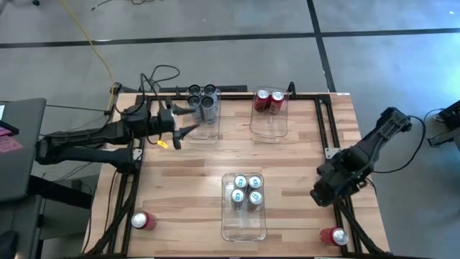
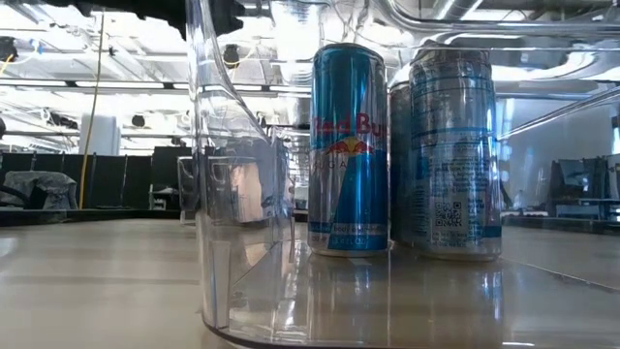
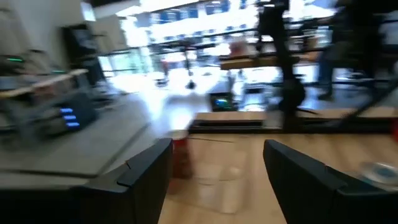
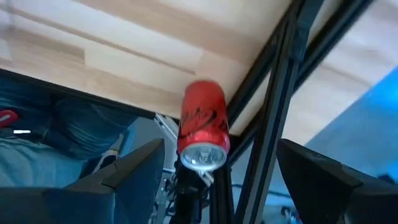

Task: Sort soda cans
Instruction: Put the right red soda can into the top right transparent bin

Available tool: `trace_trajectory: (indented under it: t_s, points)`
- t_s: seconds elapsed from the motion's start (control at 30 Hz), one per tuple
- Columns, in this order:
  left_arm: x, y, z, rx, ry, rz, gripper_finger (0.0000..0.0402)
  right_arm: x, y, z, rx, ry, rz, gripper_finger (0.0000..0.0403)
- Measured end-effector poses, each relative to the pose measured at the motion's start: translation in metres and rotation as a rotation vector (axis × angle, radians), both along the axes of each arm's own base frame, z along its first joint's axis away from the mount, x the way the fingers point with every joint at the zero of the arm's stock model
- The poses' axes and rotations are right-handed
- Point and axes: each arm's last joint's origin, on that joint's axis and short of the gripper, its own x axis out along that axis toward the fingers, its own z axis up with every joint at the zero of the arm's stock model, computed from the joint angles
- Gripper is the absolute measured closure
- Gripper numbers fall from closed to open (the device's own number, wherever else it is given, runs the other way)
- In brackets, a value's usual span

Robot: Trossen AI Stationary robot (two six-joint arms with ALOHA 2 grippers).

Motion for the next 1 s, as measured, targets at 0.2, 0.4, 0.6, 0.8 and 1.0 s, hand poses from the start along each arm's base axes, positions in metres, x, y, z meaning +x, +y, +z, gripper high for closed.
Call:
trace_trajectory:
  t_s: [0.2,0.4,0.6,0.8,1.0]
  points:
    - [-0.016,-0.002,0.015,0.053,-0.049,0.072,0.0153,0.004,0.029,-0.002,0.089,0.002,-0.067,0.0075]
    - [-0.020,-0.003,0.021,0.062,-0.102,0.074,0.0153,0.008,0.051,-0.007,0.135,0.053,-0.163,0.0075]
    - [-0.016,-0.002,0.022,0.085,-0.114,0.078,0.0153,0.019,0.083,-0.020,0.183,0.061,-0.180,0.0075]
    - [-0.017,-0.002,0.025,0.118,-0.137,0.083,0.0153,0.031,0.107,-0.041,0.177,0.067,-0.160,0.0075]
    - [-0.013,-0.001,0.027,0.129,-0.164,0.084,0.0153,0.032,0.119,-0.057,0.129,0.098,-0.145,0.0075]
